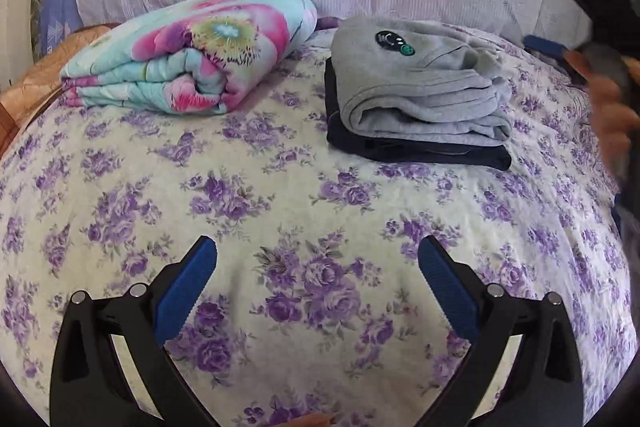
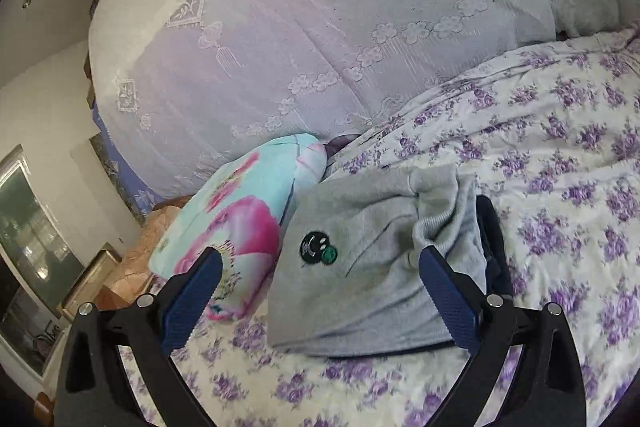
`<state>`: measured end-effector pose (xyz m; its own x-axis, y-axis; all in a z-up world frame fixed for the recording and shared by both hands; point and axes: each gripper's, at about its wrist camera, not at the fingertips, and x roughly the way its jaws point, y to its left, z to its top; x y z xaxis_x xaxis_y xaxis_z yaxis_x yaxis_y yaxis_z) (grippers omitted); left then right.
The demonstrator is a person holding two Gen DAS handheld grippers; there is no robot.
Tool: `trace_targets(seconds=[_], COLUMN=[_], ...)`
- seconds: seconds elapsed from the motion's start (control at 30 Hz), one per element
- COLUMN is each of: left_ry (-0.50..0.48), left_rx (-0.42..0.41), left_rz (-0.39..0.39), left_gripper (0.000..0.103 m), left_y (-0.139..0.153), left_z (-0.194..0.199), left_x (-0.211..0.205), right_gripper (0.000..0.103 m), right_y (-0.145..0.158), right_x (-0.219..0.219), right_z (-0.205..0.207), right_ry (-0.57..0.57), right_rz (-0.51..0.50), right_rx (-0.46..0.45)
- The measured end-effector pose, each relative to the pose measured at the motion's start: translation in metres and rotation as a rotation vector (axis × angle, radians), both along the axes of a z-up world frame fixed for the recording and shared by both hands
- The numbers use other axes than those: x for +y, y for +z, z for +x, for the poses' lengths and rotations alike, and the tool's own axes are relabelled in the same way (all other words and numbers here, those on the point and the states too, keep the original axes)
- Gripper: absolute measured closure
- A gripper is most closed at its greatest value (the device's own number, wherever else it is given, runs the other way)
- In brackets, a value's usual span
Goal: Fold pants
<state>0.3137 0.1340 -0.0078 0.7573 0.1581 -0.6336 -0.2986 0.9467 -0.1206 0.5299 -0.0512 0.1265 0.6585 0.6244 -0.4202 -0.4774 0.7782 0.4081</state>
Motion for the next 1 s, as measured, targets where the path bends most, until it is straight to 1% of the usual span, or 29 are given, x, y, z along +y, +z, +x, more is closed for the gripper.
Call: trace_targets(seconds=[0.07,0.13,0.2,0.23,0.27,0.33,0.37,0.4,0.43,0.5,0.57,0.63,0.67,0.77,0.83,0.9,0.93,1.0], left_ry=[0.004,0.001,-0.002,-0.007,-0.01,-0.006,-0.004,-0.004,-0.001,0.006,0.012,0.025,0.029,0.026,0.028,0.03,0.026,0.028], left_rx=[0.008,0.02,0.029,0.031,0.031,0.022,0.009,-0.001,-0.008,-0.029,-0.062,-0.083,-0.089,-0.113,-0.083,-0.06,-0.066,-0.077], left_rz=[0.014,0.033,0.041,0.041,0.041,0.043,0.042,0.045,0.059,0.099,0.143,0.159,0.166,0.169,0.142,0.11,0.112,0.151], left_gripper=[0.004,0.004,0.004,0.004,0.004,0.004,0.004,0.004,0.004,0.004,0.004,0.004,0.004,0.004,0.004,0.004,0.004,0.004], left_y=[-0.003,-0.006,-0.008,-0.008,-0.007,-0.003,0.002,0.006,0.013,0.03,0.048,0.061,0.066,0.06,0.052,0.051,0.052,0.055], left_z=[0.002,0.005,0.006,0.007,0.007,0.007,0.009,0.011,0.016,0.025,0.031,0.031,0.028,0.011,0.007,0.008,0.007,0.004], left_x=[-0.001,-0.003,-0.005,-0.005,-0.006,-0.006,-0.006,-0.006,-0.008,-0.013,-0.018,-0.021,-0.021,-0.019,-0.015,-0.012,-0.012,-0.017], right_gripper=[0.004,0.004,0.004,0.004,0.004,0.004,0.004,0.004,0.004,0.004,0.004,0.004,0.004,0.004,0.004,0.004,0.004,0.004], right_y=[-0.005,-0.02,-0.035,-0.038,-0.037,-0.028,-0.024,-0.022,-0.023,-0.029,-0.037,-0.047,-0.055,-0.077,-0.085,-0.082,-0.078,-0.073], right_x=[0.02,0.027,0.023,0.018,0.01,-0.005,-0.009,-0.014,-0.018,-0.028,-0.042,-0.057,-0.062,-0.066,-0.061,-0.049,-0.044,-0.036], right_z=[0.026,0.046,0.052,0.047,0.037,0.005,-0.011,-0.031,-0.045,-0.071,-0.09,-0.113,-0.124,-0.143,-0.151,-0.156,-0.159,-0.162], right_ry=[-0.002,-0.091,-0.161,-0.159,-0.151,-0.159,-0.162,-0.191,-0.225,-0.305,-0.362,-0.423,-0.431,-0.423,-0.371,-0.333,-0.327,-0.303], right_rz=[-0.07,-0.187,-0.266,-0.275,-0.255,-0.246,-0.257,-0.28,-0.311,-0.366,-0.35,-0.315,-0.296,-0.272,-0.264,-0.29,-0.31,-0.351], right_rx=[0.007,0.028,0.036,0.028,0.008,-0.073,-0.112,-0.153,-0.176,-0.188,-0.18,-0.175,-0.172,-0.166,-0.172,-0.216,-0.242,-0.285])
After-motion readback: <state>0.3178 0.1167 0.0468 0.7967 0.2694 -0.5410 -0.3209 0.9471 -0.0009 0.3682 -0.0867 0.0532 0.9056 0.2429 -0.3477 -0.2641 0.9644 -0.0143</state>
